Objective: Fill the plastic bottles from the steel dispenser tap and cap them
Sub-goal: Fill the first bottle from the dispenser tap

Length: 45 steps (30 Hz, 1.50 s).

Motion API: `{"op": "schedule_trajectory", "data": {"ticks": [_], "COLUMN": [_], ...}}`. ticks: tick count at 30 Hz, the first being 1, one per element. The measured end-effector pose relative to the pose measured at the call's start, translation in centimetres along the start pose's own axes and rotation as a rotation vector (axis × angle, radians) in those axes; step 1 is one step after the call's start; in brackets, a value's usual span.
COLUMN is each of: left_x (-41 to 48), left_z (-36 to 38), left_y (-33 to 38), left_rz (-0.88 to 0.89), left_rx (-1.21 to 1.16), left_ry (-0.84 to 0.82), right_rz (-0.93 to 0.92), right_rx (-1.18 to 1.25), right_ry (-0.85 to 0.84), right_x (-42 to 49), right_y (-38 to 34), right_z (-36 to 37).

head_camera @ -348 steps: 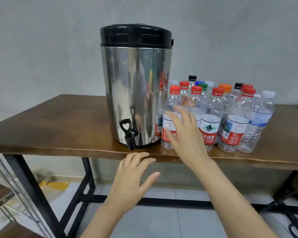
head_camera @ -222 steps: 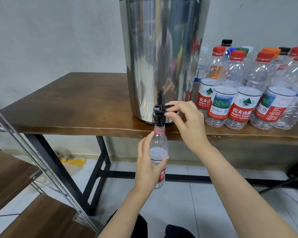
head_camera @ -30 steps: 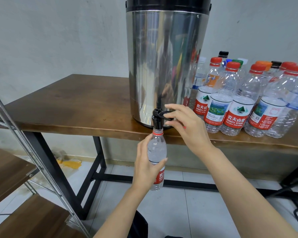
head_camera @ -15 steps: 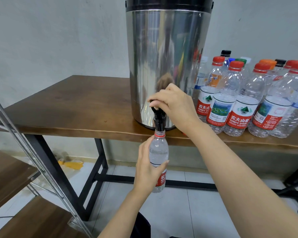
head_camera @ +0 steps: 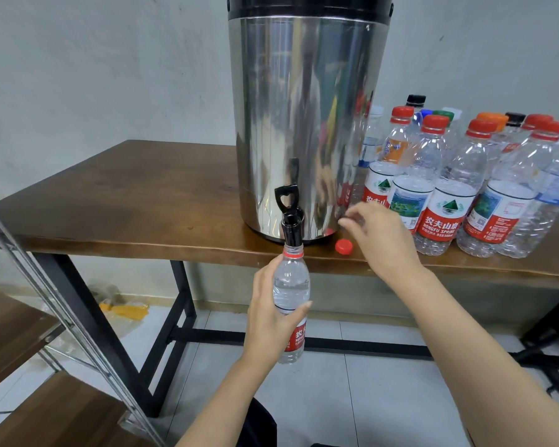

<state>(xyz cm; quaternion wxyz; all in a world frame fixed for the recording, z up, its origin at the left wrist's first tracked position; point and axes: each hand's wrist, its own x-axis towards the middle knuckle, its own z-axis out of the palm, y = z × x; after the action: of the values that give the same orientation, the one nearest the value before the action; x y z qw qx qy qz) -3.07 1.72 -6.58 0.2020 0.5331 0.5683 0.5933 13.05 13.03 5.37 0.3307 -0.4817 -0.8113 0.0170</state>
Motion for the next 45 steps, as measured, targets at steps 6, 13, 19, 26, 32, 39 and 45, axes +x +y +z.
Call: {"op": "schedule_trajectory", "data": {"ticks": [6,13,19,26,32,39,45], "left_x": [-0.4,-1.3,-1.8,-2.6,-2.6,-3.0,-3.3], "left_z": [0.0,-0.4,-1.3,-2.9,-4.3,-5.8,-7.0], "left_y": [-0.2,-0.6,0.1,1.3,3.4,4.1,4.3], "left_rz": [-0.006,0.015,0.032,0.068,0.124,0.132,0.139], "left_rx": [0.015,0.045,0.055,0.066,0.068,0.063,0.072], "left_ry": [-0.003,0.018,0.024,0.050,0.060,0.067,0.078], "right_rz": [0.080,0.062,0.055,-0.149,-0.405,-0.518,-0.592], "right_rx": [-0.215,-0.274,-0.122,0.365,0.532,0.415,0.319], "right_ry": [-0.302,-0.325,-0.291,0.110,0.071,-0.360,-0.490], "right_x": [-0.9,-0.9,-1.6,-3.3,-2.6,-1.5,-0.7], "right_y": [0.3,1.0,1.1,-2.1,-8.1,-10.1,-11.2], "right_z": [3.2,4.2,3.2,-2.5,-6.0,-3.7,-2.4]}}
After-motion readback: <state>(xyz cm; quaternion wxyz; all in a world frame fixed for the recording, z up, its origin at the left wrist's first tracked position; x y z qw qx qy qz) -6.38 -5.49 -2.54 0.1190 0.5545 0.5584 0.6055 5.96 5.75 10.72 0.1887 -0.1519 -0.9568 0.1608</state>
